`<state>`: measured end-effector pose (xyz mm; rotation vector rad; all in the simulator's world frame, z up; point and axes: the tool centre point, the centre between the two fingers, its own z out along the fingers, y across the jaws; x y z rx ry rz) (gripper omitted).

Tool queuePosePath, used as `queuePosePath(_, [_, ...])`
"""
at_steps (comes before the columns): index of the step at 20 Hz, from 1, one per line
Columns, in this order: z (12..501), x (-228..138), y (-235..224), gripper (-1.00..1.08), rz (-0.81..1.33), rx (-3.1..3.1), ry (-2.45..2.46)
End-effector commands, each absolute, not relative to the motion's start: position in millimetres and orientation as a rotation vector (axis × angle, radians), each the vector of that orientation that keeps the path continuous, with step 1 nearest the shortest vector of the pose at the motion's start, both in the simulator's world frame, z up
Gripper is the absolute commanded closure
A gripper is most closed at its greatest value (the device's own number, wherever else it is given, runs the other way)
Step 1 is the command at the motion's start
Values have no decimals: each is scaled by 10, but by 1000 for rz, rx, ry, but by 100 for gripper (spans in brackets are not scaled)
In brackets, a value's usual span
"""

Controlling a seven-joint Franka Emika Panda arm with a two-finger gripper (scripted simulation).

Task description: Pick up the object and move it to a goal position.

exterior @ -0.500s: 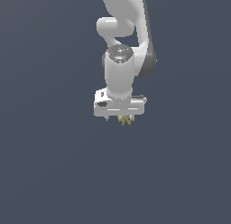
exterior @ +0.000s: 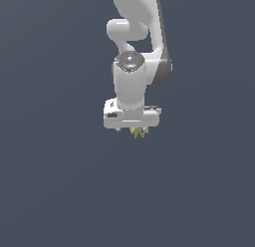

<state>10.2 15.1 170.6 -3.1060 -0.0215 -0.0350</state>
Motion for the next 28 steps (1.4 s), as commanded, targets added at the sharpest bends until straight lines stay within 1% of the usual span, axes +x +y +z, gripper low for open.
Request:
queuePosePath(1, [1692, 90, 153, -92, -26, -3098, -8])
queuePosePath(14, [1672, 52, 183, -92, -23, -3100, 104])
queuePosePath(28, [1590, -105, 290, -92, -9, -3063, 544])
